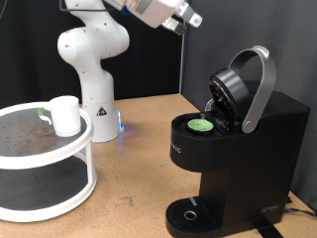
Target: Make a cup of coffee with the keurig machine
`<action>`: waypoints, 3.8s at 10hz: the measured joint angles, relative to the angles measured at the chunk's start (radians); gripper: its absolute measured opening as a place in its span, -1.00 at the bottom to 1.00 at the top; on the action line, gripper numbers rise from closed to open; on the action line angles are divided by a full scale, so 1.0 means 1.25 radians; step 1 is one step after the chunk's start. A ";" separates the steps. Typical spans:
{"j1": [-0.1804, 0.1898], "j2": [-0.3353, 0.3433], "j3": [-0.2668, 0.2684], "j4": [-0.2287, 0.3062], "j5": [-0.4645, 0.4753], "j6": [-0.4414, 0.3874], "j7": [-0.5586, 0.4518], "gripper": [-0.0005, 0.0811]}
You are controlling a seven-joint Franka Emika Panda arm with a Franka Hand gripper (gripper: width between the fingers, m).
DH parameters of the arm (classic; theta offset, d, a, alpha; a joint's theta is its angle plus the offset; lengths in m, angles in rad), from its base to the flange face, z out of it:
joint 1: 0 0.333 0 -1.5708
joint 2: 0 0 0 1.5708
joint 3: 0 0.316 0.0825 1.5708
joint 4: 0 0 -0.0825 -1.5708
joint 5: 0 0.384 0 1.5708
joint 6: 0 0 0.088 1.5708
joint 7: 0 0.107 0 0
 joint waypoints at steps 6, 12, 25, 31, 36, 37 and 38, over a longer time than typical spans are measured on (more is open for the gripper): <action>0.011 0.030 0.023 0.055 0.008 -0.019 0.073 0.99; 0.050 0.119 0.121 0.125 -0.027 0.004 0.176 0.99; 0.072 0.215 0.195 0.141 -0.058 0.068 0.253 -0.98; 0.051 0.177 0.155 0.124 -0.071 -0.022 0.183 -0.98; 0.010 0.146 0.150 0.118 -0.259 -0.026 0.276 -0.98; 0.000 0.145 0.148 0.115 -0.280 -0.026 0.277 -0.98; -0.011 0.144 0.145 0.111 -0.306 -0.027 0.277 -0.98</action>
